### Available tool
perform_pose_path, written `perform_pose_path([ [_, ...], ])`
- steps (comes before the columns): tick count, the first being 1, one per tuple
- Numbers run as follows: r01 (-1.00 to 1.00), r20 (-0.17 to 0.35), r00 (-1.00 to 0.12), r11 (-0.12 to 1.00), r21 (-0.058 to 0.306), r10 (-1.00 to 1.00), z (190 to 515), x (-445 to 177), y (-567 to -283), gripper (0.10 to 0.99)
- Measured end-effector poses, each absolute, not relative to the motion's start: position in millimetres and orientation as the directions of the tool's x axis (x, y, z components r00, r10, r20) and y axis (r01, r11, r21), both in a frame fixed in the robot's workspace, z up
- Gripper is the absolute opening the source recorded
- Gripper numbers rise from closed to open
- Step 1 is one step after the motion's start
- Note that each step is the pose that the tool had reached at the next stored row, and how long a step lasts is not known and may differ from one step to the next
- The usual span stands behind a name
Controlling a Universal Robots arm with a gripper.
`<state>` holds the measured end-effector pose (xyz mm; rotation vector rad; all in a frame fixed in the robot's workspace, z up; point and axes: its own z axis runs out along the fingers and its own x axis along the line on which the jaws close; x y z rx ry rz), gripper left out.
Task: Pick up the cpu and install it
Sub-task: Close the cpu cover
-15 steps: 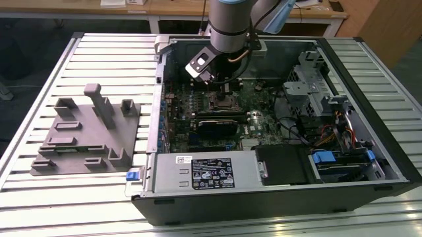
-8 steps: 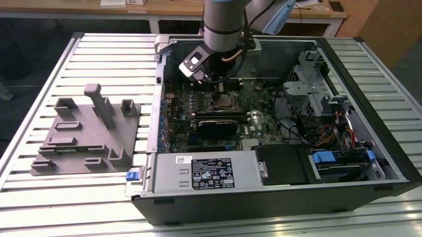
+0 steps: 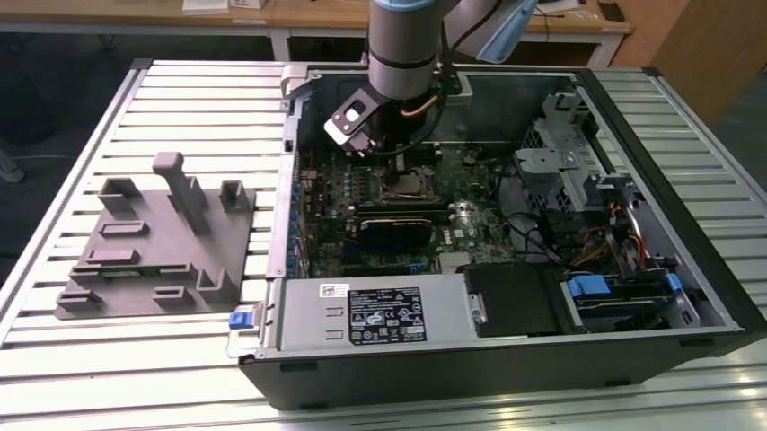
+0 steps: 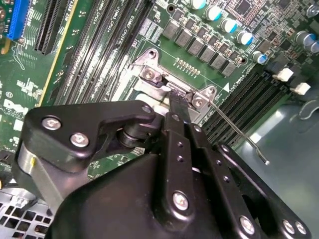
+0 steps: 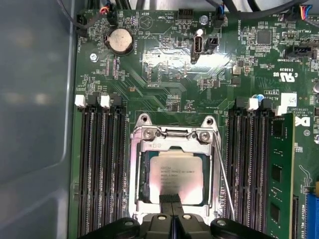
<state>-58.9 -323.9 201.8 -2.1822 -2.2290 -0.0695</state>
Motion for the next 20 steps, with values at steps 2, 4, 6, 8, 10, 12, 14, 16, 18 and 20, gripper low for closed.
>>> perform_pose_path([
  [2, 1.0, 0.046, -0.022, 0.021, 0.017, 0.999, 201, -59, -324, 0.106],
  [4, 1.0, 0.046, -0.021, 0.021, 0.016, 0.999, 200, -58, -324, 0.106],
  [6, 1.0, 0.046, -0.022, 0.021, 0.017, 0.999, 199, -55, -324, 0.106],
  [8, 1.0, 0.046, -0.021, 0.021, 0.016, 0.999, 199, -52, -324, 0.106],
  [10, 1.0, 0.047, -0.022, 0.021, 0.017, 0.999, 200, -51, -324, 0.106],
  [12, 1.0, 0.048, -0.022, 0.021, 0.018, 0.999, 204, -51, -324, 0.106],
  [14, 1.0, 0.047, -0.022, 0.021, 0.017, 0.999, 210, -51, -324, 0.106],
  [16, 1.0, 0.047, -0.022, 0.021, 0.017, 0.999, 210, -50, -324, 0.106],
  [18, 1.0, 0.047, -0.022, 0.021, 0.017, 0.999, 210, -47, -324, 0.106],
  [20, 1.0, 0.047, -0.022, 0.021, 0.017, 0.999, 210, -44, -324, 0.106],
])
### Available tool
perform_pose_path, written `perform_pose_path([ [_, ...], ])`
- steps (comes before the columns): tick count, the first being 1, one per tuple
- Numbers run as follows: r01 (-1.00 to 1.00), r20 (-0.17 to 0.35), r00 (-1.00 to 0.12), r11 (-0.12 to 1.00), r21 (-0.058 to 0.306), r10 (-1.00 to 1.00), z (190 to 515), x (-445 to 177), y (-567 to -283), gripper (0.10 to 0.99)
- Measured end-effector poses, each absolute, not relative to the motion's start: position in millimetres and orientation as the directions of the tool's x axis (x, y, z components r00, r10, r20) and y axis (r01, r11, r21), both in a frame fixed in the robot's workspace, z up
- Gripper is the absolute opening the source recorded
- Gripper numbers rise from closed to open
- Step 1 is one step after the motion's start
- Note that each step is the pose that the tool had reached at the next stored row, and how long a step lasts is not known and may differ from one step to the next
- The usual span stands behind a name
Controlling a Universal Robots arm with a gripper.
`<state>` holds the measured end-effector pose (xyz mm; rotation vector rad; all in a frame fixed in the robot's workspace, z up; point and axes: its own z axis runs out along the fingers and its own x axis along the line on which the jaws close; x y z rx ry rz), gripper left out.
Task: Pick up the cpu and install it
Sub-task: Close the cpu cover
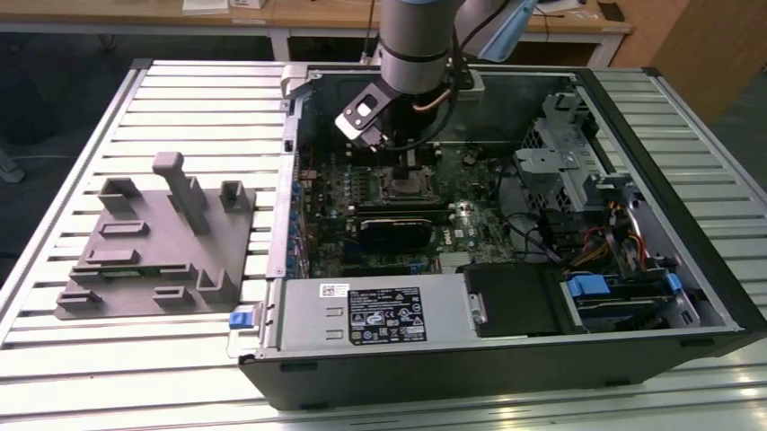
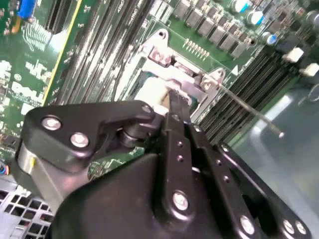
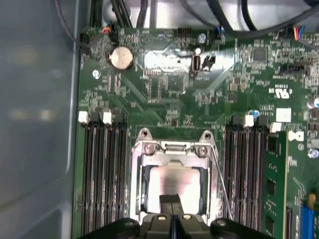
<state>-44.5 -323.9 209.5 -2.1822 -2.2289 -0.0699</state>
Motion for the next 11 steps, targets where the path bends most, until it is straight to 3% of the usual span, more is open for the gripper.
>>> perform_pose_path([
  [11, 1.0, 0.047, -0.021, 0.021, 0.016, 0.999, 208.8, -37.0, -323.9, 0.106],
])
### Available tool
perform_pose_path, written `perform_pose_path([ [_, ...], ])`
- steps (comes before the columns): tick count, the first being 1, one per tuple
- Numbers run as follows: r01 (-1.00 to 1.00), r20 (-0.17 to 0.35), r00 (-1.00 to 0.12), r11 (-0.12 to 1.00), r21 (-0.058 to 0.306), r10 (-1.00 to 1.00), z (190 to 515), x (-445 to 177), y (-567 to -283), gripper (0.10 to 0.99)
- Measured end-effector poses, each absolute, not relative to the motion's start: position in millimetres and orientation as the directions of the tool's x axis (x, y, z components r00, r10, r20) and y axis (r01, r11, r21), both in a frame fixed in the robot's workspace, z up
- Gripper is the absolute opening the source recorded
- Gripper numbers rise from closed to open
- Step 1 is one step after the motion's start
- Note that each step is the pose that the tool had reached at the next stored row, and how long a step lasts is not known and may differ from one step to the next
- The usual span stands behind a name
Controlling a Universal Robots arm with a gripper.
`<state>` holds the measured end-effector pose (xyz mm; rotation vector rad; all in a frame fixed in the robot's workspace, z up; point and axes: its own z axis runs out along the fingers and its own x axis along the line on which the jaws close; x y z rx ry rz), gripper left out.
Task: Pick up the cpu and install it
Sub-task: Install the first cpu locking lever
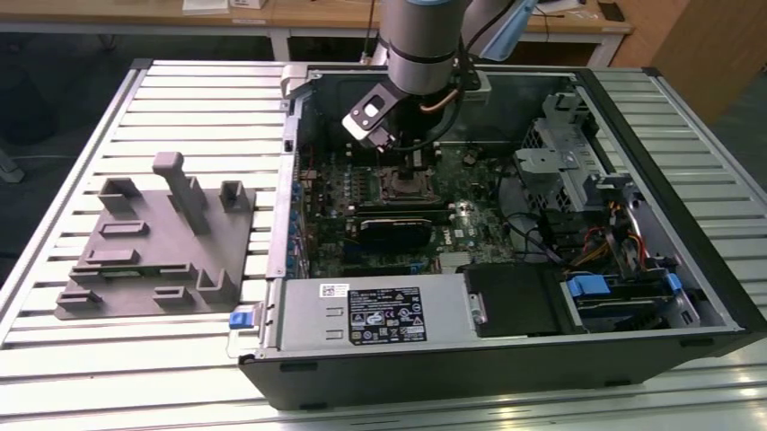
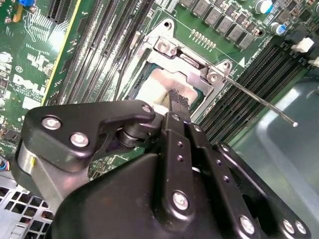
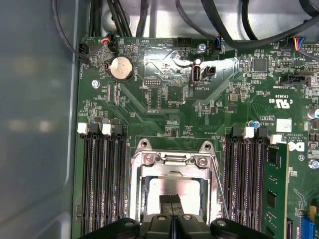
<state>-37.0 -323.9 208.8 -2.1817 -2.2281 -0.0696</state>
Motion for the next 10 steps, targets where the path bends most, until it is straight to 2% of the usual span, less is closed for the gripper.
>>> perform_pose_path([
  [10, 1.0, 0.047, -0.021, 0.021, 0.016, 0.999, 210.4, -36.9, -323.9, 0.106],
])
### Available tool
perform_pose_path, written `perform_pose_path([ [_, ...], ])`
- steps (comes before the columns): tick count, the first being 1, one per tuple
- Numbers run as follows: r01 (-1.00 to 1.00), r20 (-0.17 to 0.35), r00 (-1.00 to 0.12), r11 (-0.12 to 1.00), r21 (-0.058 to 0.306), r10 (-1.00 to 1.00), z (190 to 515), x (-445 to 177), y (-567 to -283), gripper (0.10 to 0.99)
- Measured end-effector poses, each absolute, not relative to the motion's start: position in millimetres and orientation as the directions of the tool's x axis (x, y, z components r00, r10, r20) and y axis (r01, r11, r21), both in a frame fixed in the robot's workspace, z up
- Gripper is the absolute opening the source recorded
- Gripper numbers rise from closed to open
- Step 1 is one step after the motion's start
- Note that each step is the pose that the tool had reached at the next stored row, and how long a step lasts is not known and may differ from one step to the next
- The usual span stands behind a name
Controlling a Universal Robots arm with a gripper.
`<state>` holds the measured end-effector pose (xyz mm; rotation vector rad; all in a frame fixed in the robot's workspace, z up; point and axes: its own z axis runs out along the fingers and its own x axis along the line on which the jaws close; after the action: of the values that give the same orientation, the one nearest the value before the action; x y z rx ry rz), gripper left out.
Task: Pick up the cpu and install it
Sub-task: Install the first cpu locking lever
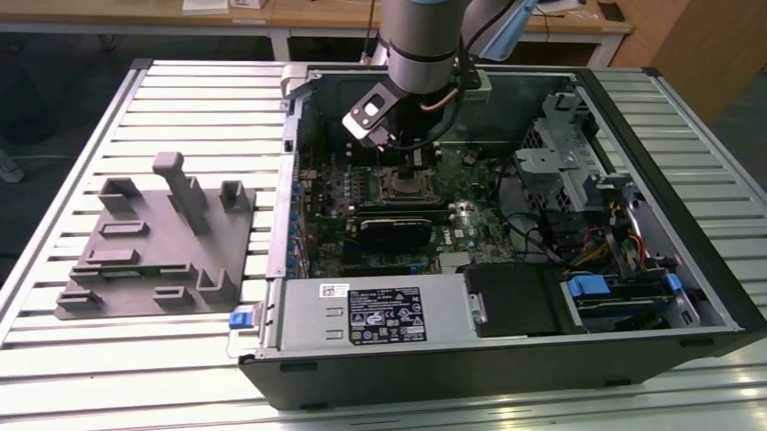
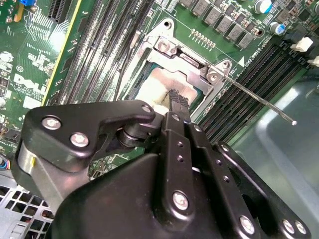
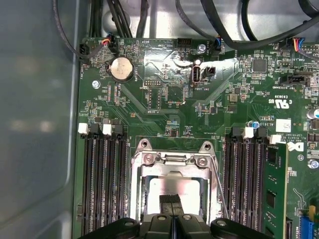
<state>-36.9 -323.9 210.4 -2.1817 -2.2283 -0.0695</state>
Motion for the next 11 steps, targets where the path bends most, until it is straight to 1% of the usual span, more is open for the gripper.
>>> perform_pose_path([
  [11, 1.0, 0.047, -0.022, 0.021, 0.016, 0.999, 213.5, -36.9, -323.9, 0.106],
])
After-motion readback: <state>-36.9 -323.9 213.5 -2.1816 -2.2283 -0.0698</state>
